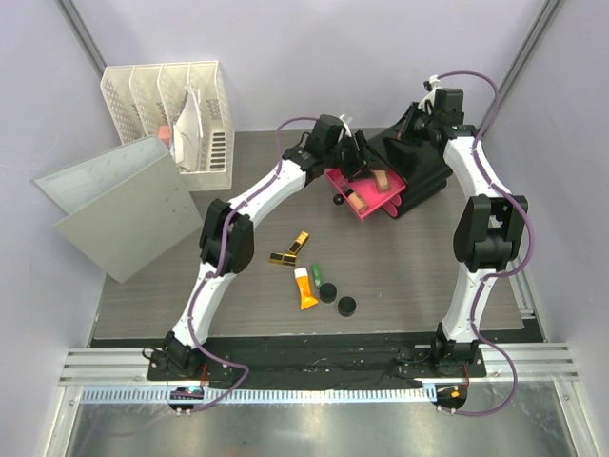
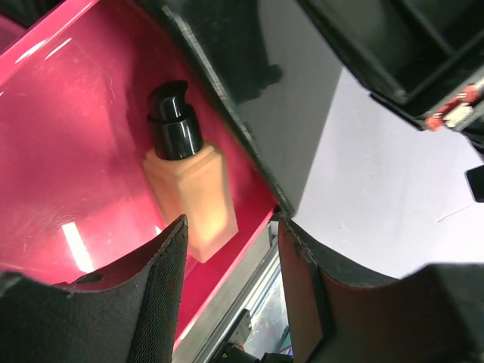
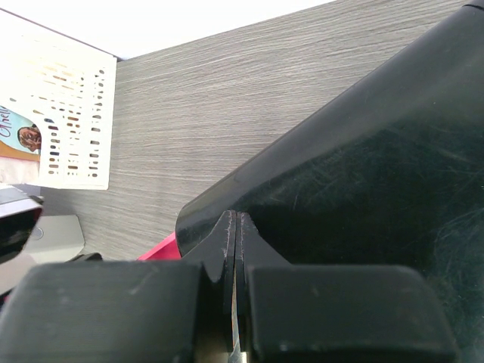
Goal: Organize the makeup
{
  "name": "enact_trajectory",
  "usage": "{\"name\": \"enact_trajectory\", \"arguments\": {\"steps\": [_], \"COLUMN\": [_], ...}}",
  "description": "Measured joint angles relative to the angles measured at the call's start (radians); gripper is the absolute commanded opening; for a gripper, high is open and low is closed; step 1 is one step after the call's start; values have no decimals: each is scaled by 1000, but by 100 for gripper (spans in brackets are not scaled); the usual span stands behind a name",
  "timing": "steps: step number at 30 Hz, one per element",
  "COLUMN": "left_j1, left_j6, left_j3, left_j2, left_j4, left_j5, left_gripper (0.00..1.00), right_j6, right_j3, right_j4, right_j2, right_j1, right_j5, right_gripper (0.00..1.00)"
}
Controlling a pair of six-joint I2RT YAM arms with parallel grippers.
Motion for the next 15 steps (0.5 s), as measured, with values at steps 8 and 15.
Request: {"name": "enact_trajectory", "arguments": {"steps": [8, 15], "left_j1": [7, 27], "left_j6": [9, 117], "left_j3": [3, -123], "left_j2": [-13, -214], "left_j4": [3, -103], "left_j5": [2, -31], "left_gripper": [51, 54], "right_j6": [0, 0], "right_j3": [0, 1], "right_j4": [0, -1], "right_j2": [0, 0], "right_j1": [0, 0], "right_j5": [-1, -2], "right_gripper": [1, 1]}}
